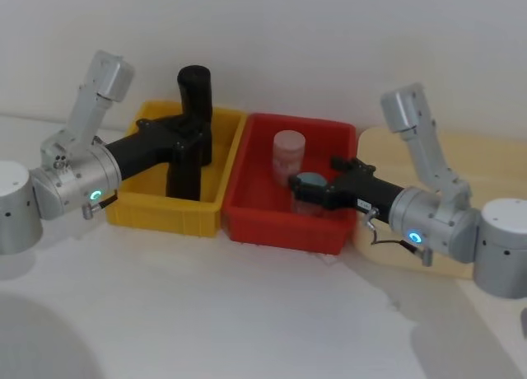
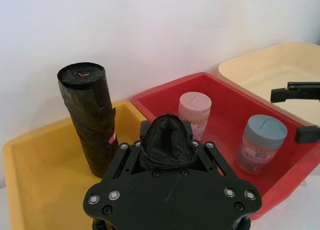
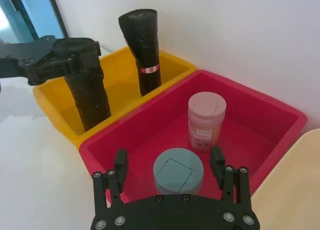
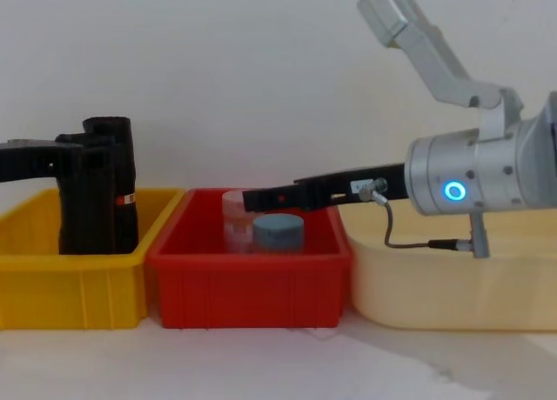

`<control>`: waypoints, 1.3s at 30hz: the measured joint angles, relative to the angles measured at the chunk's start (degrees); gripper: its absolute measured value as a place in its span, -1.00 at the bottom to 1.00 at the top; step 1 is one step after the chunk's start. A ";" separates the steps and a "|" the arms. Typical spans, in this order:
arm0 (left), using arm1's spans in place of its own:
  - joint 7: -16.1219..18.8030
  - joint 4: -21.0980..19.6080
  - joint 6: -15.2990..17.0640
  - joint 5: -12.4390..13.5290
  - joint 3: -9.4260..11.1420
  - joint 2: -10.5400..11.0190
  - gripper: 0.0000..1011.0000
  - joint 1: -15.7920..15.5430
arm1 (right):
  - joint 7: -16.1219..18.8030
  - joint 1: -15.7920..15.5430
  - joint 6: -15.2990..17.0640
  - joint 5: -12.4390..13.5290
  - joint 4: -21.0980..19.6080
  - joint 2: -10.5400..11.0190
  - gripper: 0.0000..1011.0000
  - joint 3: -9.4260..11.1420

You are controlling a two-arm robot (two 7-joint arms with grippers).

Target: Pick up the garbage bag with the one hand and transfer it to the other hand.

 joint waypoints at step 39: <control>0.00 -0.01 0.00 0.00 -0.01 0.00 -0.36 0.00 | 0.42 3.41 -1.62 -4.15 8.11 -4.01 0.98 -1.60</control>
